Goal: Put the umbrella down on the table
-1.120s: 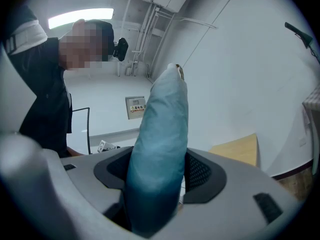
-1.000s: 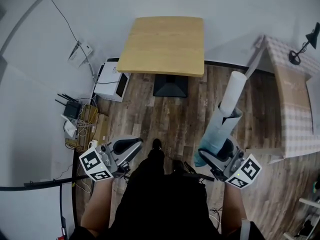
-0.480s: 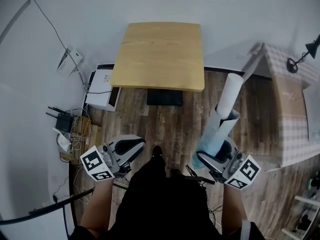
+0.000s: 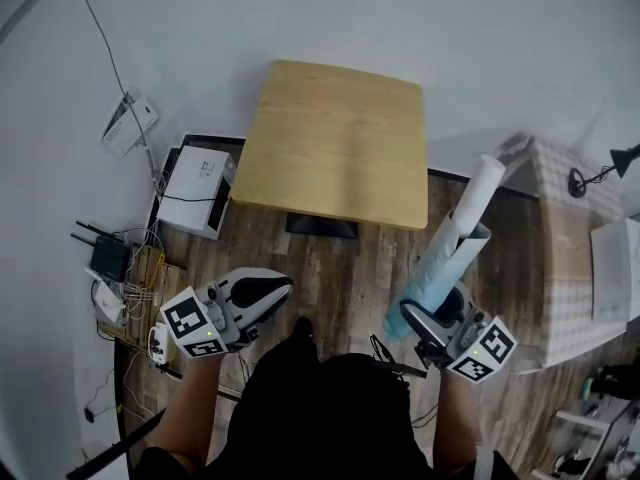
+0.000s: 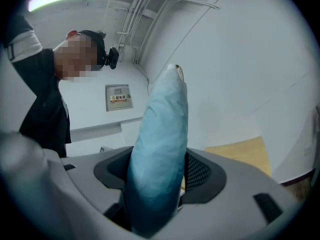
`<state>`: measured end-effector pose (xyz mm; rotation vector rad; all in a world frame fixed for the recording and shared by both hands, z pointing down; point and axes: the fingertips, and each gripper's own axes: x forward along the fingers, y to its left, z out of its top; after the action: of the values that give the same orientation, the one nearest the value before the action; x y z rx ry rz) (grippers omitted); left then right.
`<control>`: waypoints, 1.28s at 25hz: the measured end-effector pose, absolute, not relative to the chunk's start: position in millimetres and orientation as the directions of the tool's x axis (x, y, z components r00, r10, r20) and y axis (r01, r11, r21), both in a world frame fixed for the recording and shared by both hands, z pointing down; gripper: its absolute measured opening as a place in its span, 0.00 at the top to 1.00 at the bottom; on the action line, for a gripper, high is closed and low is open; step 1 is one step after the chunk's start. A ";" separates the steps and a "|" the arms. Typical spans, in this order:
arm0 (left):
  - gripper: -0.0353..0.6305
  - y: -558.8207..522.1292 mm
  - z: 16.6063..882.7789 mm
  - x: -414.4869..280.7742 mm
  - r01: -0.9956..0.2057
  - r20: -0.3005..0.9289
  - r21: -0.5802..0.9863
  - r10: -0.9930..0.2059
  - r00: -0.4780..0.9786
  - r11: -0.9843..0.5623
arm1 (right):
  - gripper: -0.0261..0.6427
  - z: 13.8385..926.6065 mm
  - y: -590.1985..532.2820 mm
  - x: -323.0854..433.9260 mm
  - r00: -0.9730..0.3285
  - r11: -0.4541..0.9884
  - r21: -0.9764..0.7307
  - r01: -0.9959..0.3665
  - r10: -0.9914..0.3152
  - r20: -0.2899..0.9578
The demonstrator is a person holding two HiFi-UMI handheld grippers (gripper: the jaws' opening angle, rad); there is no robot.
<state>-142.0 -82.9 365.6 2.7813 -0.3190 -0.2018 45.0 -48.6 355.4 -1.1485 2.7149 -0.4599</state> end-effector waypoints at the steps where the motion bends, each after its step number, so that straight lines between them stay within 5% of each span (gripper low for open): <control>1: 0.93 -90.4 367.7 -148.2 -0.192 -0.108 0.343 -0.242 0.964 -0.919 | 0.52 354.0 -55.7 40.0 -0.689 0.654 -0.335 -0.679 -0.725 -0.019; 15: 0.93 -171.2 392.8 -131.9 -0.128 -0.137 0.365 -0.189 0.972 -0.922 | 0.52 365.6 -116.7 49.4 -0.633 0.596 -0.315 -0.739 -0.774 0.022; 32: 0.93 -334.3 376.1 -25.6 -0.256 -0.051 0.397 -0.299 0.953 -0.881 | 0.52 367.2 -306.4 164.0 -0.718 0.684 -0.345 -0.643 -0.695 -0.042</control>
<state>-25.6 -334.3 376.1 2.7116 -0.4014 -0.1555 164.0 -306.4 367.2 -1.0917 2.7250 -0.4620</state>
